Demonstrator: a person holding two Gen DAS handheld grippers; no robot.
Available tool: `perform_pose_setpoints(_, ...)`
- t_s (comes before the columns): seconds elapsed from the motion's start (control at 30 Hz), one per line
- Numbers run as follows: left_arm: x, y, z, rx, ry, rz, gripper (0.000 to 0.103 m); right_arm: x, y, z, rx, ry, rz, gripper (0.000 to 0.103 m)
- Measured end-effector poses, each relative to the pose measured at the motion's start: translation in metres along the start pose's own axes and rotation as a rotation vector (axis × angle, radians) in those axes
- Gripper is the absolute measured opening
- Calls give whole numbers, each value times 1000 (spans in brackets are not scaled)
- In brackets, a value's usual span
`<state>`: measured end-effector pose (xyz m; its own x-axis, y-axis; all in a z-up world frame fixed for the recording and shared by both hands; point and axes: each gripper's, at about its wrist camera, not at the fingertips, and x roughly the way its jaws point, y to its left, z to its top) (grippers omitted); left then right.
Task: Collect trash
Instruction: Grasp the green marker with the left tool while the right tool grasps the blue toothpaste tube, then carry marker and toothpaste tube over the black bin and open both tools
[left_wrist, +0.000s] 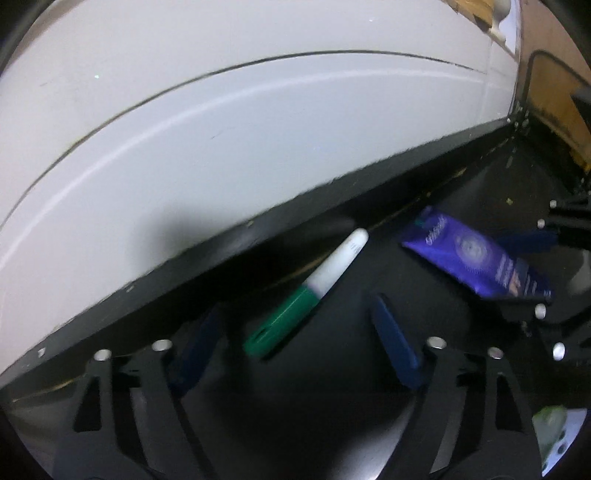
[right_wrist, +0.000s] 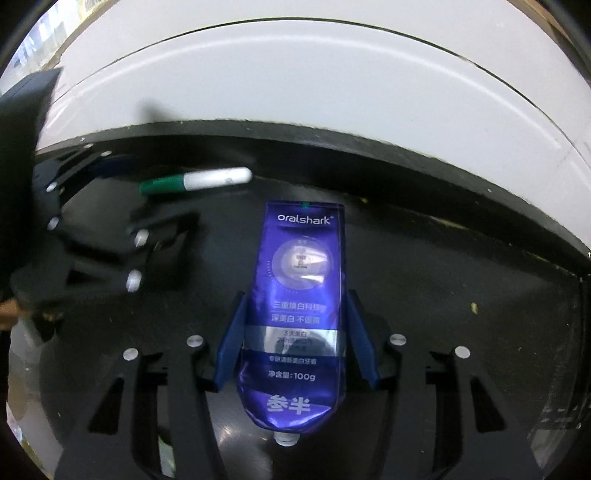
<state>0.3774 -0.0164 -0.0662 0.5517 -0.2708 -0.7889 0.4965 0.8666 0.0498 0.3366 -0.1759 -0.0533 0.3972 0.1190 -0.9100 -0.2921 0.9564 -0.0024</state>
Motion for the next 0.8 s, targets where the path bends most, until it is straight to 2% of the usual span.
perform_pose_setpoints(0.03,1,0,3,-7,1,-14,56,-1,-2,-2,0,0,2,52)
perform_pose_setpoints(0.1,2,-6,6,5,-3,-19,41,-3,-3,-6,-1,0,5,52)
perform_pose_setpoints(0.13,2,-10,6,13,-1,-27,27,-4,-4,-8,-1,-1,6,52)
perform_pose_setpoints(0.23,-3,-27,2,39,3,-25,14,-7,-5,-15,2,-1,12,52)
perform_pose_setpoints(0.33,-12,-45,-6,57,13,-18,13,-14,-3,-20,5,-13,6,51)
perform_pose_setpoints(0.5,-48,-59,-20,-19,-3,-11,13,-43,5,-35,9,-52,8,51)
perform_pose_setpoints(0.7,-110,-85,-50,-50,5,78,13,-87,25,-59,-13,-106,7,51)
perform_pose_setpoints(0.8,-146,-87,-83,-99,12,116,13,-109,30,-79,-32,-132,22,51)
